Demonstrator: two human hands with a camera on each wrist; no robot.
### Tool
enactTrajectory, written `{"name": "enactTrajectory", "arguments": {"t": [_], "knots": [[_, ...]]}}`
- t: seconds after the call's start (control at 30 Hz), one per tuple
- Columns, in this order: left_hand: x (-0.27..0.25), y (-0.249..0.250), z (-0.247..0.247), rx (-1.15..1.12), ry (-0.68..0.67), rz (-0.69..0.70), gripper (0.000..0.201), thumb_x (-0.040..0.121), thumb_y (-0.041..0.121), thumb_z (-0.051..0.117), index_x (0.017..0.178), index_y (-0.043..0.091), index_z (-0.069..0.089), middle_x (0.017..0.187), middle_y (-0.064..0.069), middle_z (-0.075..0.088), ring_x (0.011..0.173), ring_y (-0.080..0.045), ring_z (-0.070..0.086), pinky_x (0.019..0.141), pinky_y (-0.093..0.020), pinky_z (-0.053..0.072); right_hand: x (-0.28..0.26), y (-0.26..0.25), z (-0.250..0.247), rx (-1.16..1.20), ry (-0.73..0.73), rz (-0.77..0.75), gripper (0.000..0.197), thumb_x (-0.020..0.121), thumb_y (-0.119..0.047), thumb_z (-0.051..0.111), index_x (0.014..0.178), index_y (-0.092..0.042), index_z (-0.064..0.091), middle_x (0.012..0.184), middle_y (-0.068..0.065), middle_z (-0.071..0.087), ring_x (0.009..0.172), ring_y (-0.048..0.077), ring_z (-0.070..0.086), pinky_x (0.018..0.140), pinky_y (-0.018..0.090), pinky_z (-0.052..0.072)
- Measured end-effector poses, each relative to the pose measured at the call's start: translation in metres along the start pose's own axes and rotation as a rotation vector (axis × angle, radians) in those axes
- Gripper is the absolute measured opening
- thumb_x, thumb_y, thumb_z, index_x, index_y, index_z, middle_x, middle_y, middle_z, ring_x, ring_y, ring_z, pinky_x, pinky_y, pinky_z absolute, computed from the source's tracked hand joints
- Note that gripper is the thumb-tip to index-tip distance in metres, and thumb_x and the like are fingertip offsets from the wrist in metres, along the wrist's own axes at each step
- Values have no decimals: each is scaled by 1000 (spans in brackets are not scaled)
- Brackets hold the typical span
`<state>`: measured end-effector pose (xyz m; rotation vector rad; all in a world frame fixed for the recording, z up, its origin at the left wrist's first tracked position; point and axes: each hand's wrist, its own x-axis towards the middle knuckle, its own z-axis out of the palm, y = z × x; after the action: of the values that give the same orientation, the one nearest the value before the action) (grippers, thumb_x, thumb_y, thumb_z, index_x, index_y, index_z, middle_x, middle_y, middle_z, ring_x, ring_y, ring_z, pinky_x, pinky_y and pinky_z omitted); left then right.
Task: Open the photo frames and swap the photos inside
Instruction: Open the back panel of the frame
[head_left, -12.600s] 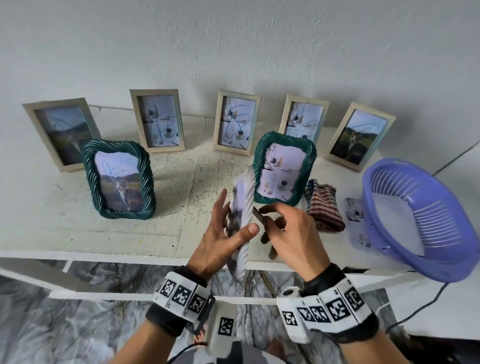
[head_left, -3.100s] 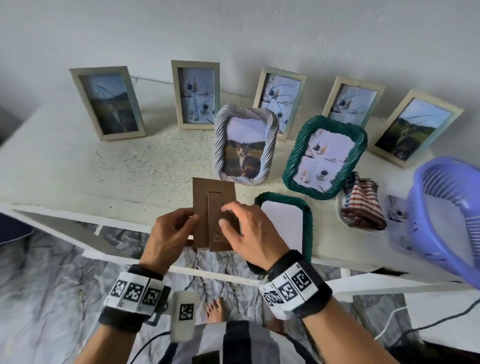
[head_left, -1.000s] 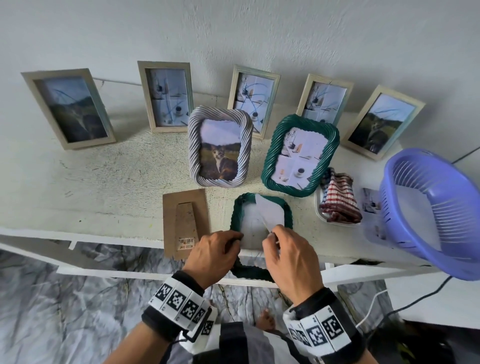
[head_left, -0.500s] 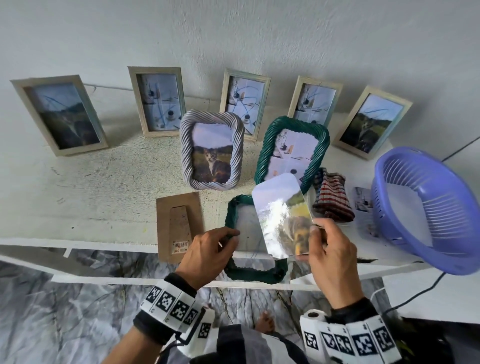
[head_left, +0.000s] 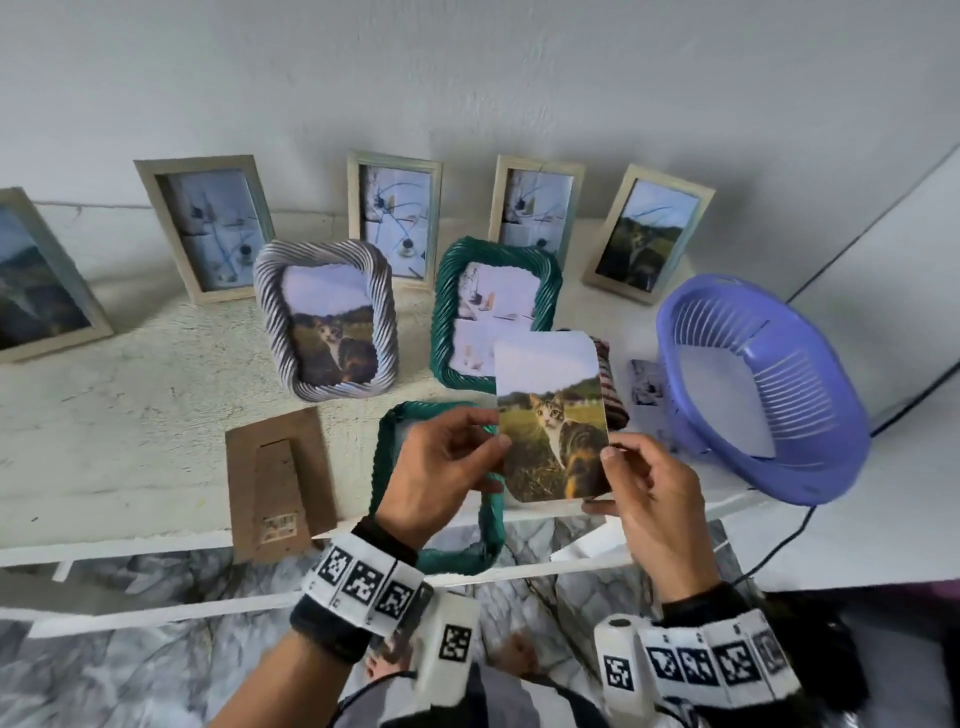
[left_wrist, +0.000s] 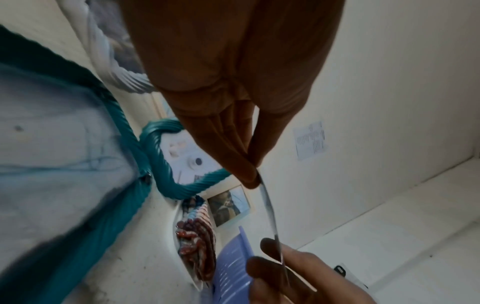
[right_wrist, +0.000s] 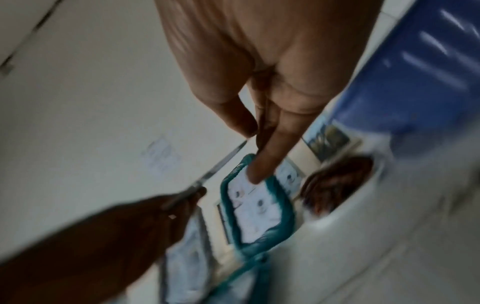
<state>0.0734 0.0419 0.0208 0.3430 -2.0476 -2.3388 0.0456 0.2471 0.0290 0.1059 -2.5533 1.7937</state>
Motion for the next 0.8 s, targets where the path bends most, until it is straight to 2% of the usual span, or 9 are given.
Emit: {"name": "enactTrajectory", "arguments": {"t": [0.03, 0.1, 0.17, 0.23, 0.3, 0.4, 0.5, 0.63, 0.8], "knots": [[5, -1, 8, 22, 7, 9, 18, 89, 2, 66, 106, 4, 65, 78, -17, 69, 67, -20, 68, 58, -30, 58, 6, 6, -11, -221, 58, -147, 11, 91, -6, 62, 102, -7, 65, 92, 8, 70, 75, 19, 69, 60, 26, 57], [15, -4, 23, 85, 6, 23, 18, 89, 3, 66, 107, 3, 66, 78, -14, 71, 68, -24, 70, 60, -30, 59, 21, 20, -32, -621, 153, -301, 22, 85, -9, 68, 106, -4, 64, 93, 12, 67, 82, 28, 64, 69, 37, 52], [26, -8, 43, 144, -1, 28, 19, 89, 3, 65, 109, 4, 66, 78, -14, 72, 70, -27, 71, 61, -30, 60, 37, 34, -59, -879, 194, -311, 30, 81, -15, 69, 108, -3, 62, 96, 17, 62, 85, 39, 57, 74, 44, 45], [34, -13, 46, 174, 28, 9, 19, 89, 3, 66, 108, 5, 67, 74, -8, 73, 68, -24, 71, 60, -31, 60, 46, 40, -67, -1004, 155, -257, 32, 80, -27, 65, 103, -4, 64, 89, 19, 63, 80, 42, 57, 67, 45, 46], [46, -17, 61, 211, 35, -15, 17, 89, 4, 66, 106, 8, 67, 74, -6, 72, 65, -21, 70, 59, -32, 60, 51, 43, -81, -1022, 64, -180, 29, 83, -33, 57, 91, -7, 63, 75, 17, 63, 70, 41, 59, 58, 40, 44], [60, -19, 86, 269, 46, -20, 13, 88, 6, 67, 100, 10, 68, 80, -9, 70, 62, -21, 70, 57, -32, 59, 59, 49, -95, -926, 15, -167, 15, 87, -25, 60, 88, -9, 60, 71, 14, 62, 68, 40, 59, 55, 35, 34], [73, -22, 108, 311, 55, -43, 10, 88, 4, 66, 97, 9, 68, 79, -7, 70, 64, -23, 71, 56, -32, 60, 63, 48, -107, -849, 18, -188, 14, 88, -23, 64, 95, -10, 63, 75, 12, 65, 70, 38, 59, 55, 37, 41], [92, -35, 138, 384, 48, -76, 18, 84, 1, 65, 102, 2, 69, 84, -11, 72, 66, -25, 73, 58, -35, 61, 70, 41, -127, -717, 21, -275, 15, 89, -22, 66, 95, -8, 65, 74, 10, 66, 66, 34, 59, 56, 38, 46], [113, -41, 173, 465, 43, -94, 15, 83, 2, 63, 97, 0, 69, 78, -13, 72, 63, -29, 72, 61, -43, 61, 81, 38, -136, -647, -85, -307, 24, 91, -35, 59, 93, -11, 63, 71, 5, 63, 63, 26, 56, 56, 39, 47]]}}
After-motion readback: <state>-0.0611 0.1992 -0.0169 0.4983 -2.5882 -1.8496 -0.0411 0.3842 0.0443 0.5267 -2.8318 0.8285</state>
